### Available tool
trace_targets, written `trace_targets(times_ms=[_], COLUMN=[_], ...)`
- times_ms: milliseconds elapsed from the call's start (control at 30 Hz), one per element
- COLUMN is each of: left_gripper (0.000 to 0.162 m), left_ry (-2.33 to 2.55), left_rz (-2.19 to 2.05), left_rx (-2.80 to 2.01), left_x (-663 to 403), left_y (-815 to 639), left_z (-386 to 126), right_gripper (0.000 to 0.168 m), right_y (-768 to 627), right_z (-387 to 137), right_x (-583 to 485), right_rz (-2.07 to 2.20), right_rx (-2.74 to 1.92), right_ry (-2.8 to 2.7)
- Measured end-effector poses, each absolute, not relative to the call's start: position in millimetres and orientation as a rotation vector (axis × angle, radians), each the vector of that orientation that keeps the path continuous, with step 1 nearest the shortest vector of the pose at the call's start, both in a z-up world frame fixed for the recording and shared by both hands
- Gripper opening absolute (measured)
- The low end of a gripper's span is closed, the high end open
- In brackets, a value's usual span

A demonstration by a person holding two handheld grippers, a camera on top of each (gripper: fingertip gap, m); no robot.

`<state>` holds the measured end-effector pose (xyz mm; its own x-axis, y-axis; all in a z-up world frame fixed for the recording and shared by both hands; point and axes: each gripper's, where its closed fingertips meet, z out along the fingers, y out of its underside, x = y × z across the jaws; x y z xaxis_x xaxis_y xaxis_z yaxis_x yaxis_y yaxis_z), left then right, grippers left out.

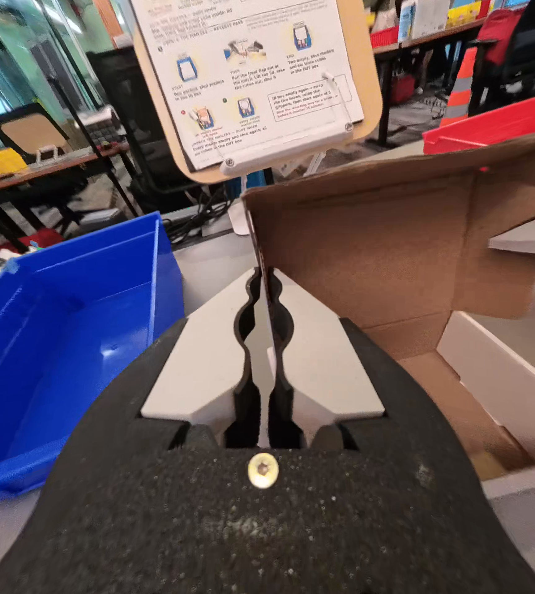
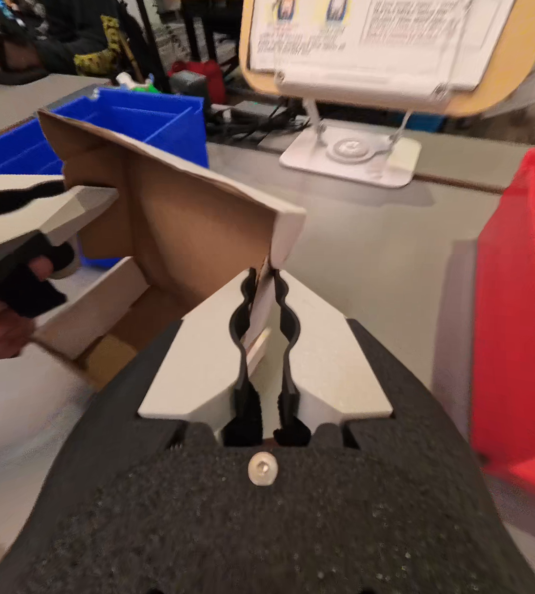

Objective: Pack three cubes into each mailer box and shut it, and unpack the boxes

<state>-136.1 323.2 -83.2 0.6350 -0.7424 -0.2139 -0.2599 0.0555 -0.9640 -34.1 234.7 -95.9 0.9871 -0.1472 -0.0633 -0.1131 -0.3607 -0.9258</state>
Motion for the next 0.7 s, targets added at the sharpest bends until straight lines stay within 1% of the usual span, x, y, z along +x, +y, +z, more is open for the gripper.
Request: trace_targets(times_ms=[67,167,467,700], left_gripper=[0.001,0.003,0.005,0.009], left_ry=[0.883,0.983,1.137,1.219], left_rz=[-0.447,-0.405,-0.381,-0.303], left_rx=[-1.456,-1.426,-1.511,-1.468], left_x=[-144.9,-149.1,-175.0,-186.9], left_y=[309.9,290.1,260.1,237.9], left_z=[-85.7,-91.4,-115.4,-120.7], right_gripper=[0.011,0.013,0.016,0.007], right_y=[217.8,194.6,173.5,154.1], right_z=[-98.7,-99.6,-118.7,-134.1], right_x=[-49.1,-57.4,-81.4,-79.3], right_rz=[0.045,-0.001,0.028,-0.065], right_rx=[-1.935,-1.957,-2.018,-2.066], right_ry=[0.208,0.216,0.177,0.121])
